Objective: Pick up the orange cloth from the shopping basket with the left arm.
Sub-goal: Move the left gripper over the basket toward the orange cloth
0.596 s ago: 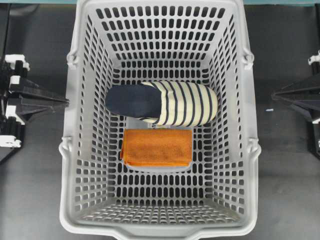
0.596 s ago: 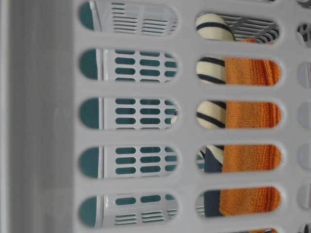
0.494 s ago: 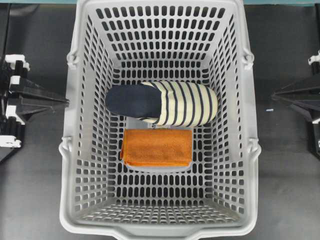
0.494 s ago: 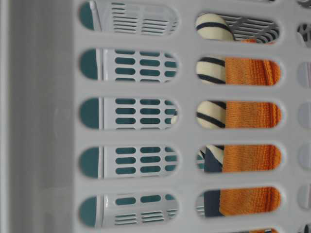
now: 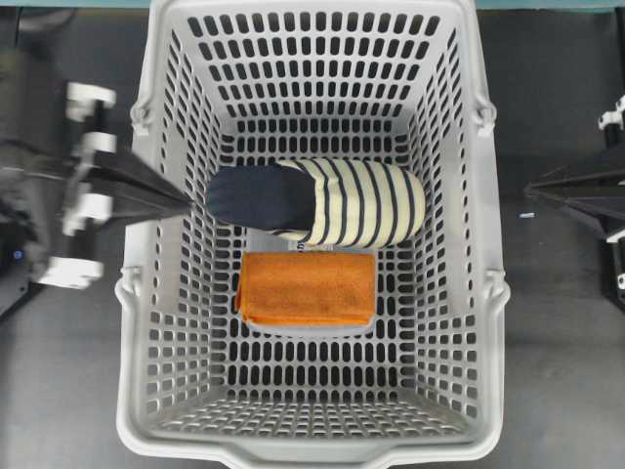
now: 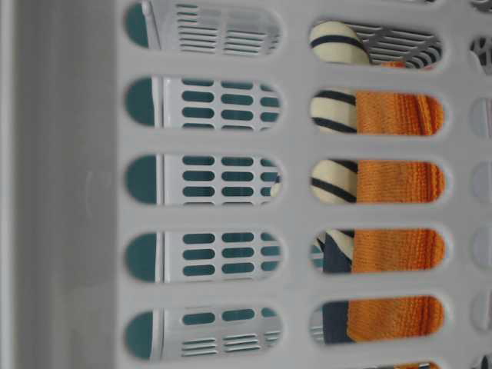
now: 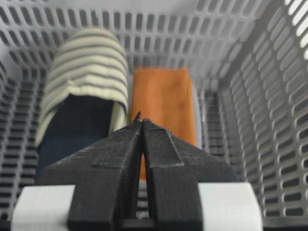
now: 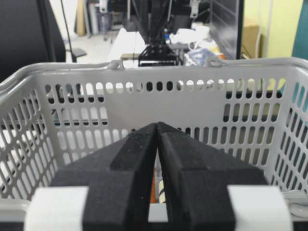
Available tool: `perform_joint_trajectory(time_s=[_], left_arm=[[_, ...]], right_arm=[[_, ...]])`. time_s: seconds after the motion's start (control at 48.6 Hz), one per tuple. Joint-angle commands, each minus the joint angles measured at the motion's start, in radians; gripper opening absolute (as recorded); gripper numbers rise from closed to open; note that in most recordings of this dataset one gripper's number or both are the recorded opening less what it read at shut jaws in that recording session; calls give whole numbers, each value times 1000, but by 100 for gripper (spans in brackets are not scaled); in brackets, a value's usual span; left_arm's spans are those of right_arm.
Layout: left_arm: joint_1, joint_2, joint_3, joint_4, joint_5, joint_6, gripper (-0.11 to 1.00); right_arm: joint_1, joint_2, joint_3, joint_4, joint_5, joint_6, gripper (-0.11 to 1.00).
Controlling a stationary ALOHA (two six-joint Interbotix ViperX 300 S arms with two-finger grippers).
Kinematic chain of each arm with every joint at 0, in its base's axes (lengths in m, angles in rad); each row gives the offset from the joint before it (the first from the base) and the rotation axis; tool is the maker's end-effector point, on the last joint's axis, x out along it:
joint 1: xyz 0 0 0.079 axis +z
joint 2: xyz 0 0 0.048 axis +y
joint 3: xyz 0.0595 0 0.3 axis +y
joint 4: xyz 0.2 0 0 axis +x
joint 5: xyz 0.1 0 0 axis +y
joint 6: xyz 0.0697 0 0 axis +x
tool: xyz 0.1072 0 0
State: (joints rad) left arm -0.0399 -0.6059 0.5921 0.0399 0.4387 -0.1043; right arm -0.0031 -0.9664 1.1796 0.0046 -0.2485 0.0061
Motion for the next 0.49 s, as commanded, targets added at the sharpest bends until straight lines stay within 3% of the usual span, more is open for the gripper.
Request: perform_joint_trajectory(time_s=[0.0, 0.185, 0.473], left_arm=[[-8, 83, -107, 5, 100, -3, 0], [-35, 250, -249, 5, 255, -2, 0], [-52, 437, -410, 5, 394, -3, 0]], right_arm=[[-2, 5, -17, 3, -5, 0, 0], [2, -2, -15, 3, -5, 0, 0], [5, -11, -8, 3, -5, 2, 0]])
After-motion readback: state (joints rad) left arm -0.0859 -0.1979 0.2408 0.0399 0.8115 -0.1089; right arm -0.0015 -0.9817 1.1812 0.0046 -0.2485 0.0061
